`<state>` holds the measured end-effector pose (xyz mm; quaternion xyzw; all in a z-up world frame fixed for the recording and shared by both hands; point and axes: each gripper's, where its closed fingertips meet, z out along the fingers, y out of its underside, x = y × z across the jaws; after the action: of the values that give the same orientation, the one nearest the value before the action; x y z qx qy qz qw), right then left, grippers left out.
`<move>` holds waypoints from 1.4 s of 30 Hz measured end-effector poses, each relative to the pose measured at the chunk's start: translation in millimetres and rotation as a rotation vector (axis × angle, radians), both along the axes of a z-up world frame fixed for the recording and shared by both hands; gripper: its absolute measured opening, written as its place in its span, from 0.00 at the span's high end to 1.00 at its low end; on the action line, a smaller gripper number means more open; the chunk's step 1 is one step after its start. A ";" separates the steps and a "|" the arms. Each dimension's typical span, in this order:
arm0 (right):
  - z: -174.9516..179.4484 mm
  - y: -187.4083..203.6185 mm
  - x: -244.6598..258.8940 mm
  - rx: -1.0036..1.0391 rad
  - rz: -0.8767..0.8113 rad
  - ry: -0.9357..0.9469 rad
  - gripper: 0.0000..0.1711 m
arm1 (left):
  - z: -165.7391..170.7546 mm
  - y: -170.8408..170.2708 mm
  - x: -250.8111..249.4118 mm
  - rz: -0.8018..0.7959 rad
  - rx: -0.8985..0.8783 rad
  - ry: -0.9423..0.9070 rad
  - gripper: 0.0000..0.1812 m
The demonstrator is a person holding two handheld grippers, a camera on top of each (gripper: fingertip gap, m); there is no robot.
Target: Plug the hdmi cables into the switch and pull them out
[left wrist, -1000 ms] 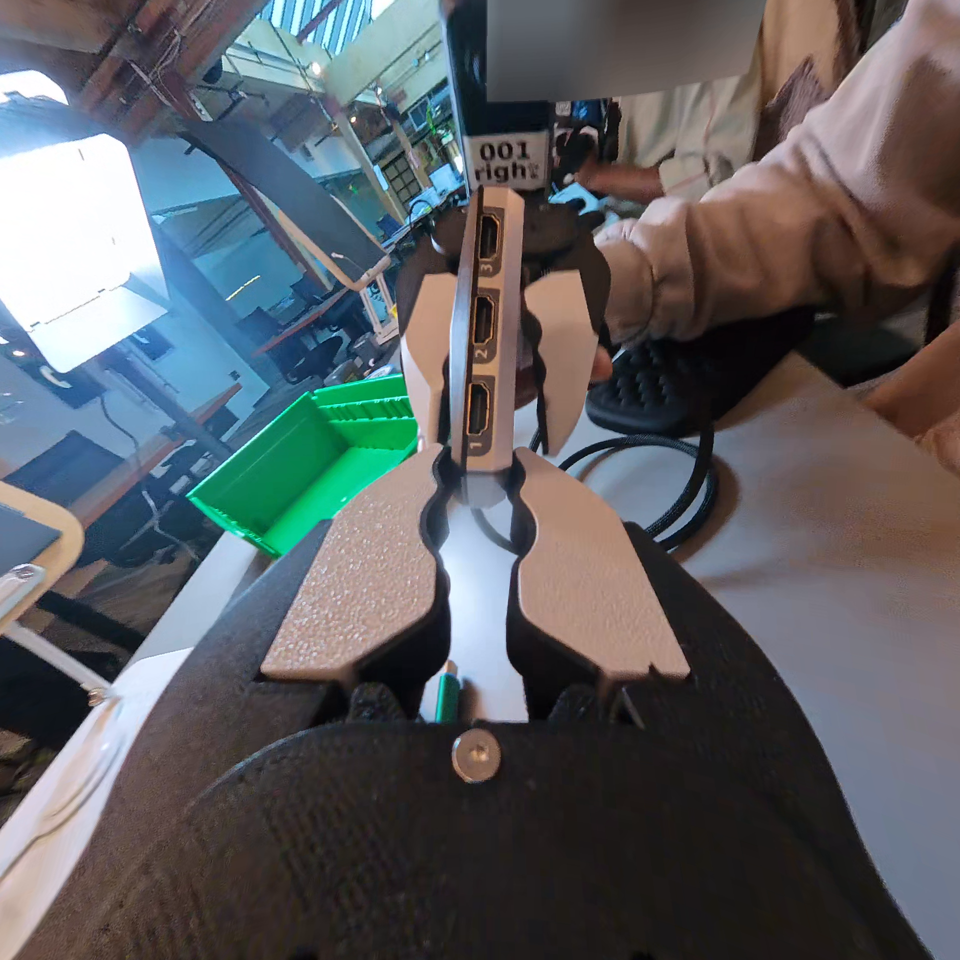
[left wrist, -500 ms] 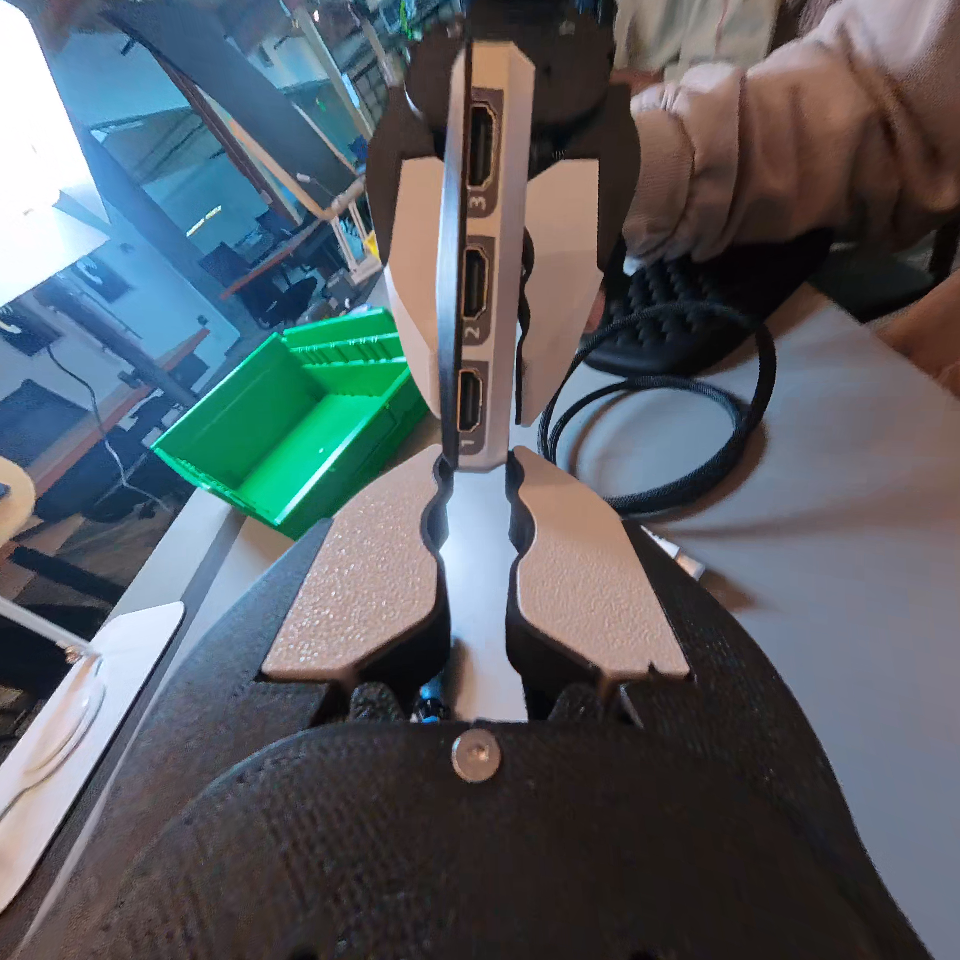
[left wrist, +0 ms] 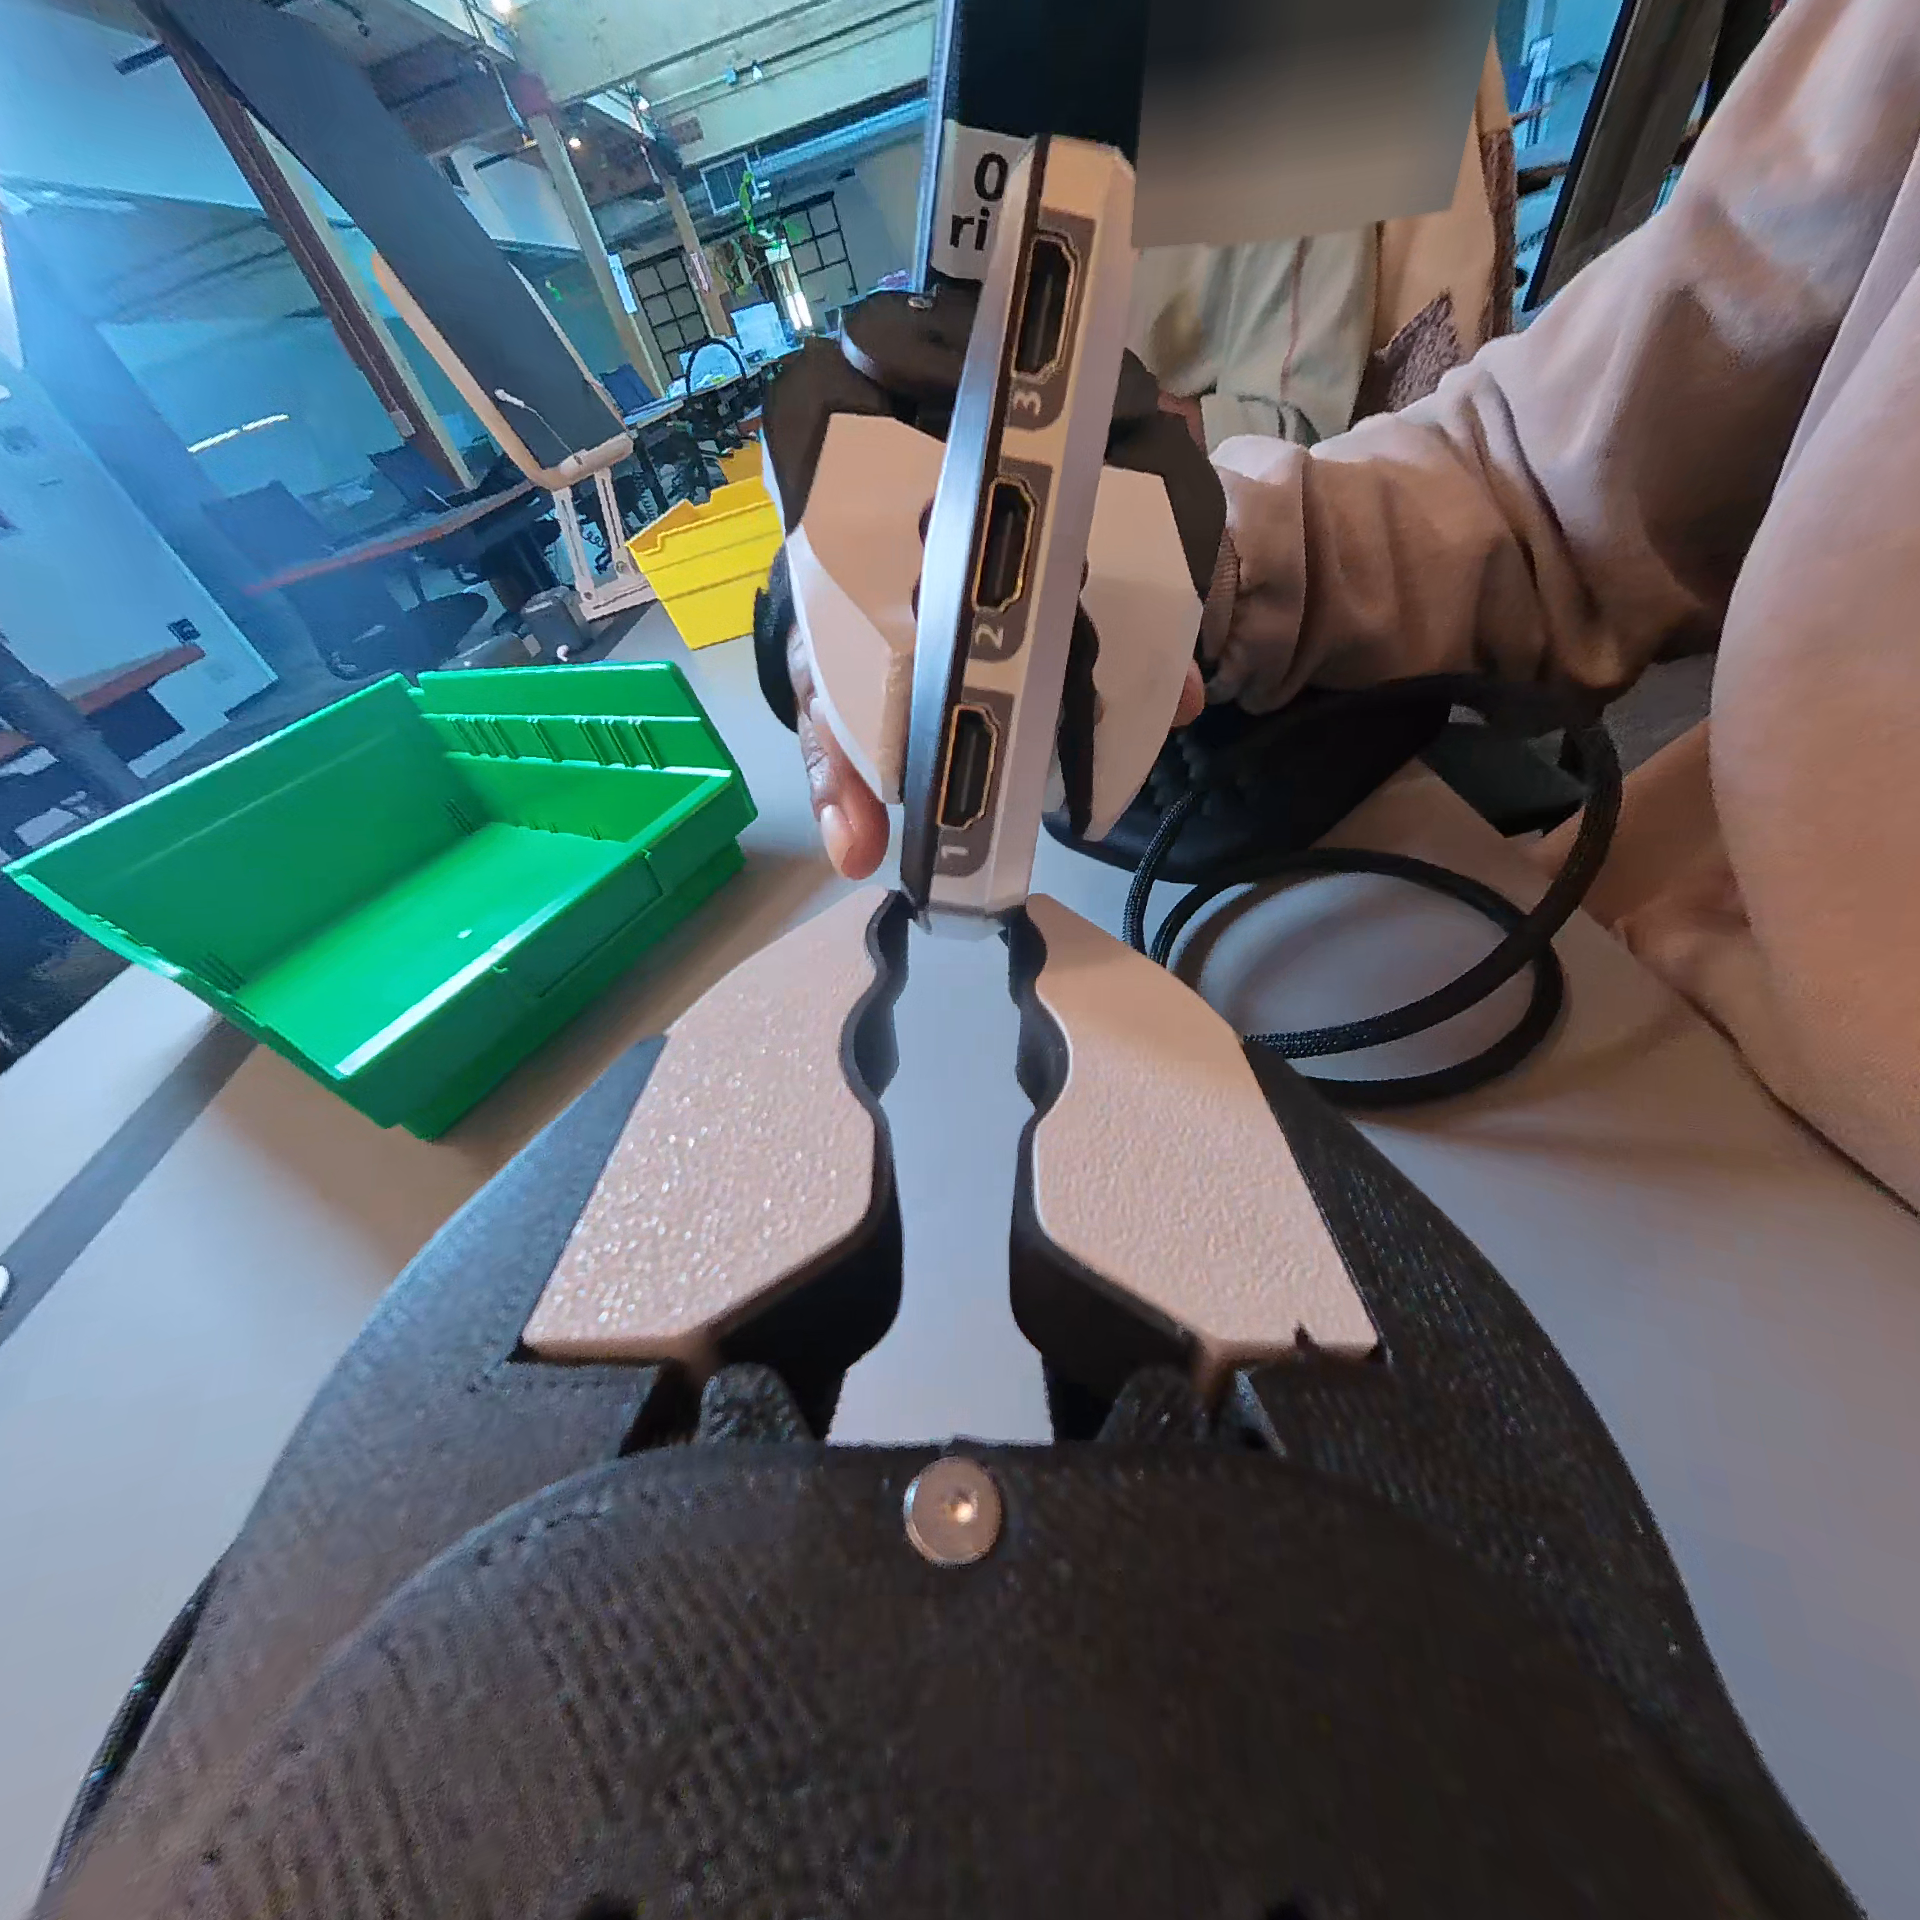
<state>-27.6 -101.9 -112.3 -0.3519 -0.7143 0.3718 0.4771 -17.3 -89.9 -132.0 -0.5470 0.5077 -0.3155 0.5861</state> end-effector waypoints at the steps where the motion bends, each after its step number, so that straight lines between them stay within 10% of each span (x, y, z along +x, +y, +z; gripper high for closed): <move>1: -1.1 1.5 -0.4 0.007 -0.014 -0.011 0.84 | -1.1 0.6 0.1 -0.006 -0.025 -0.008 0.89; 13: -48.5 23.1 2.0 0.247 -0.239 -0.382 0.86 | -44.4 22.1 -4.0 0.175 0.155 0.372 0.89; 28: -32.3 11.5 5.1 0.448 -0.068 -0.128 0.84 | -38.4 19.0 0.3 0.136 0.264 0.300 0.89; 42: -26.8 73.5 27.4 0.526 -0.348 -0.209 0.86 | -81.1 62.4 -77.5 0.401 -0.197 0.520 0.77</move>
<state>-0.2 -28.4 -139.1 -0.3696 -0.7601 0.0493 0.5321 -94.8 -27.5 -213.0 -0.7521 0.4896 -0.0916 0.4315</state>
